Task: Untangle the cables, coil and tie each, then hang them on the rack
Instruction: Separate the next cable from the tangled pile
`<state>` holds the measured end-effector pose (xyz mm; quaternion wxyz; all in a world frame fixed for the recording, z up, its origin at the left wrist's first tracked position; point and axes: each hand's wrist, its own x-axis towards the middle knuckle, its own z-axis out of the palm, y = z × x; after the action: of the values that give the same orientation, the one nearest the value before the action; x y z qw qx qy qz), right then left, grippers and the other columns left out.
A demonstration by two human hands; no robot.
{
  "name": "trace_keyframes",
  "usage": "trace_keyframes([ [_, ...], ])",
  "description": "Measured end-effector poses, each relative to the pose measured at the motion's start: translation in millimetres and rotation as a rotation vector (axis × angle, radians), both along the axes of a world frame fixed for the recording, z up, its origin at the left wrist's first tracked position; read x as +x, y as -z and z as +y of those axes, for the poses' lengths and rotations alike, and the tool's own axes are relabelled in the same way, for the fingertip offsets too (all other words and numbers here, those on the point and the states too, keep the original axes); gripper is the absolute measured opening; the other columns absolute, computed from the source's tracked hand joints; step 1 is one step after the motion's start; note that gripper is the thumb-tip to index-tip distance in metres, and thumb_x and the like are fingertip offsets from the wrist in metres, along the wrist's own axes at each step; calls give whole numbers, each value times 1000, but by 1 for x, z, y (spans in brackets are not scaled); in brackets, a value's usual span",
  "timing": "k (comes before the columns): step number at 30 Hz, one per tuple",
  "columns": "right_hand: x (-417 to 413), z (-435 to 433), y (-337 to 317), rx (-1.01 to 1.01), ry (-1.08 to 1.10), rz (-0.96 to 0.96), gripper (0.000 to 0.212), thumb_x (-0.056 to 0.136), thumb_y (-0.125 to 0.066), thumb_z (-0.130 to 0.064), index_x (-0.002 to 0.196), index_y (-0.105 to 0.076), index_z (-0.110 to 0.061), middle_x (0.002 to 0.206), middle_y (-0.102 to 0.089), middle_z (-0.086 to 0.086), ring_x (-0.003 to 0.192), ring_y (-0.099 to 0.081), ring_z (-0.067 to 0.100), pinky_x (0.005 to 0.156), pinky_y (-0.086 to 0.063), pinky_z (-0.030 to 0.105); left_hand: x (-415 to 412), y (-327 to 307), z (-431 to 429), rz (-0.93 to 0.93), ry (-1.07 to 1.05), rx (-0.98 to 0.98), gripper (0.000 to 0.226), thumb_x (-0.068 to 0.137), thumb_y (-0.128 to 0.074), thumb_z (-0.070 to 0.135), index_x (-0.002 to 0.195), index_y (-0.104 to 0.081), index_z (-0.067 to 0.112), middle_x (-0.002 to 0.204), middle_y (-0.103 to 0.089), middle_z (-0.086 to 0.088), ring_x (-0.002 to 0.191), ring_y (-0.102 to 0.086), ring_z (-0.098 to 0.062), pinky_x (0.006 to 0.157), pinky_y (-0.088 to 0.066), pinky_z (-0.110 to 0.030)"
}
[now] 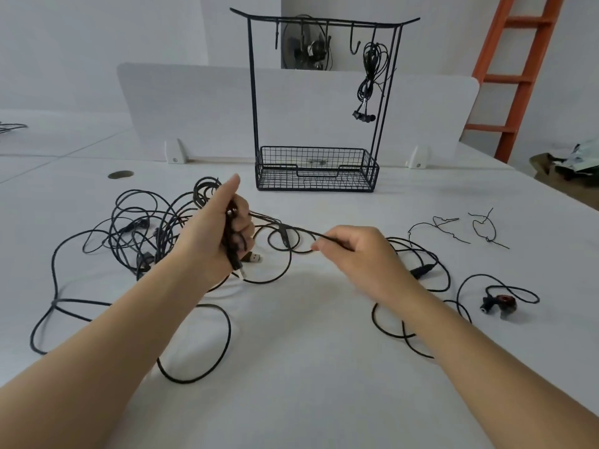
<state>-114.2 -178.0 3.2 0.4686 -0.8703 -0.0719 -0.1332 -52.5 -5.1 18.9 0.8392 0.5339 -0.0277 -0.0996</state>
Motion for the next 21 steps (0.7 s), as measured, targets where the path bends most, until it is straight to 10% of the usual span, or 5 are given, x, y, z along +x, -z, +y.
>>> trace_keyframes([
  [5,-1,-5,-1,-294,-107,214,26,89,-57,-27,81,-65,-4,50,-41,-9,44,-38,2,47,-29,14,-5,-1,-1,0,-23,-161,66,93,-47,33,31,-28,18,55,-49,2,55,-52,-12,60,-44,-21],
  [8,0,-4,6,-463,-69,245,26,90,-53,-29,84,-65,-6,64,-52,-5,62,-48,9,61,-37,25,-6,-5,1,80,105,-266,66,94,-44,35,33,-25,18,38,-29,5,34,-35,-8,43,-34,-15],
  [13,6,-10,6,-222,234,-76,8,84,-60,-16,81,-68,-16,50,-53,-9,54,-46,12,59,-36,27,-8,-2,-1,67,231,288,50,90,-50,39,49,-28,20,40,-23,6,28,-17,-5,32,-11,-12],
  [18,3,-6,6,-181,215,-215,6,81,-64,-16,76,-67,-15,40,-39,-6,46,-35,12,55,-32,27,-33,-6,-16,-175,461,911,56,52,-62,62,60,-42,11,39,-30,6,32,-15,-9,38,-13,-14],
  [21,2,-4,9,-197,183,-266,5,80,-65,-14,75,-67,-16,45,-47,-17,46,-39,10,56,-36,27,-44,0,-24,-294,436,1331,57,64,-65,64,61,-37,15,47,-32,6,42,-26,-13,45,-22,-23],
])
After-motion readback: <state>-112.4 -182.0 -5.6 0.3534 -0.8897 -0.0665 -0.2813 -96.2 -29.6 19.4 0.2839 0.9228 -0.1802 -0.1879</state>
